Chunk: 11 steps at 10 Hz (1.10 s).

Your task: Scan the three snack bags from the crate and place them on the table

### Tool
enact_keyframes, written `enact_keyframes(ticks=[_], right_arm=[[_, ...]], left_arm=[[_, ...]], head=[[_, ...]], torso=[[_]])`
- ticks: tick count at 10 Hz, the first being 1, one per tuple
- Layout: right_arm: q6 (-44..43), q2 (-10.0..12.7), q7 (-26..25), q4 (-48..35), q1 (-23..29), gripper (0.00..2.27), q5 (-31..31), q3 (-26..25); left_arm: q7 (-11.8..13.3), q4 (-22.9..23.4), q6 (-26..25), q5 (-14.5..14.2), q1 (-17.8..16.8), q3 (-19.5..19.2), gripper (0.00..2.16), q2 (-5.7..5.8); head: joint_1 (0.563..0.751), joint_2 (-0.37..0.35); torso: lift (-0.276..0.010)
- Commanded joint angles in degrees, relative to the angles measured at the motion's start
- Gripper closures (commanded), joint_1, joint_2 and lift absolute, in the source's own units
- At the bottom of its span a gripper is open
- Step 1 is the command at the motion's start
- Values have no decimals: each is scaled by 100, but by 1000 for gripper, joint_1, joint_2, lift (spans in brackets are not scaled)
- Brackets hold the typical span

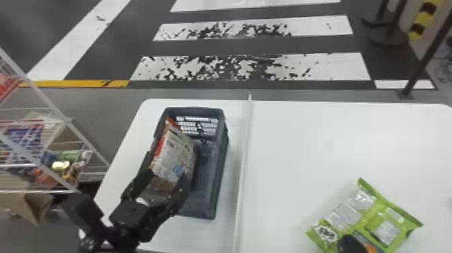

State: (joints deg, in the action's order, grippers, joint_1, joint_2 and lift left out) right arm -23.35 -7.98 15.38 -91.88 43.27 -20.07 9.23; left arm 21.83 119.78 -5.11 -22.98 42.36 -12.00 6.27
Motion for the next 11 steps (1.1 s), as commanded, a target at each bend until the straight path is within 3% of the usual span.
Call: enact_keyframes(ticks=[1,8,11], right_arm=[[222,-10,8,126,-11,2240,-32,35],[591,-10,0,715,-152,2240,-243,52],[538,-10,-44,777,-205,2240,-436,-132]], left_arm=[[6,-24,-13,-5,-18,-4,70,5],[94,-227,5,-13,-158,40,70,5],[102,-235,5,-13,-167,40,70,-3]], head=[[695,207],[695,227],[695,190]], torso=[[-37],[-37],[-37]])
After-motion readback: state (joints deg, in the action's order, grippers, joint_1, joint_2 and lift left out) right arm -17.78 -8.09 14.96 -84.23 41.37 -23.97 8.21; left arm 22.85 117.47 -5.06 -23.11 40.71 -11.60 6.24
